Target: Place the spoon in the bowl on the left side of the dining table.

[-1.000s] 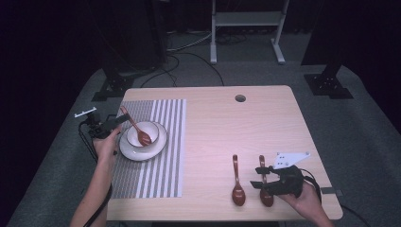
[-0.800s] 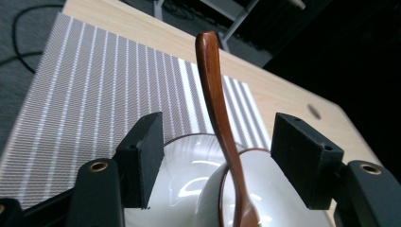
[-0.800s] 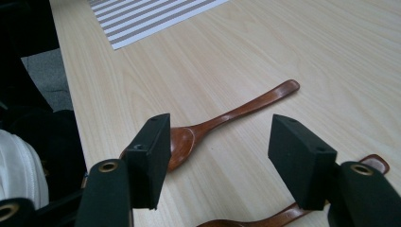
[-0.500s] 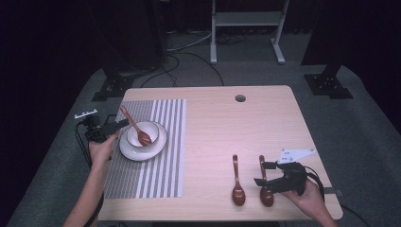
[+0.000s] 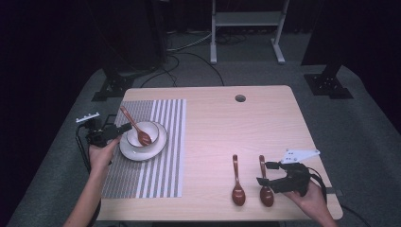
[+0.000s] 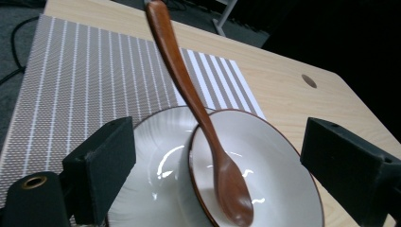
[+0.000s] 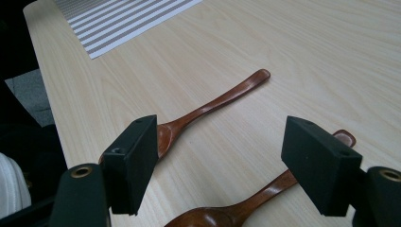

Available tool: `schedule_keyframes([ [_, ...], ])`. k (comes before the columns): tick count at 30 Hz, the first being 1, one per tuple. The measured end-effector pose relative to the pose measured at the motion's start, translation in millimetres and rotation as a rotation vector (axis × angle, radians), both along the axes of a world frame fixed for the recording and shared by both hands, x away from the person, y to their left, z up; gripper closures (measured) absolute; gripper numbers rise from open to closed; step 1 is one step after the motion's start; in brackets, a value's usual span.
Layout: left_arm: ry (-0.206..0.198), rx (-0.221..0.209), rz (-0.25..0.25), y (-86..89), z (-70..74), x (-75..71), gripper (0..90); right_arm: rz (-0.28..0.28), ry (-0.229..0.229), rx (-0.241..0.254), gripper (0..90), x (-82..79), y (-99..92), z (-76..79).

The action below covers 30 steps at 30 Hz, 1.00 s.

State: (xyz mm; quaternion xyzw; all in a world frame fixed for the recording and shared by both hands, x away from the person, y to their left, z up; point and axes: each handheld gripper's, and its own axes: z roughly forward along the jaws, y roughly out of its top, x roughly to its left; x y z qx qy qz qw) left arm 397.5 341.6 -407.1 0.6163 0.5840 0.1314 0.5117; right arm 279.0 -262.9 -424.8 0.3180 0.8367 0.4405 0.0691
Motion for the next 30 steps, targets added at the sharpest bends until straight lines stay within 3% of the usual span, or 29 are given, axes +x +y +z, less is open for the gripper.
schedule_keyframes([
  [30,-0.036,0.033,-0.125,-45.0,3.6,-16.2,9.9,-0.024,0.007,0.007,26.6,-6.5,-11.0,-4.1],
])
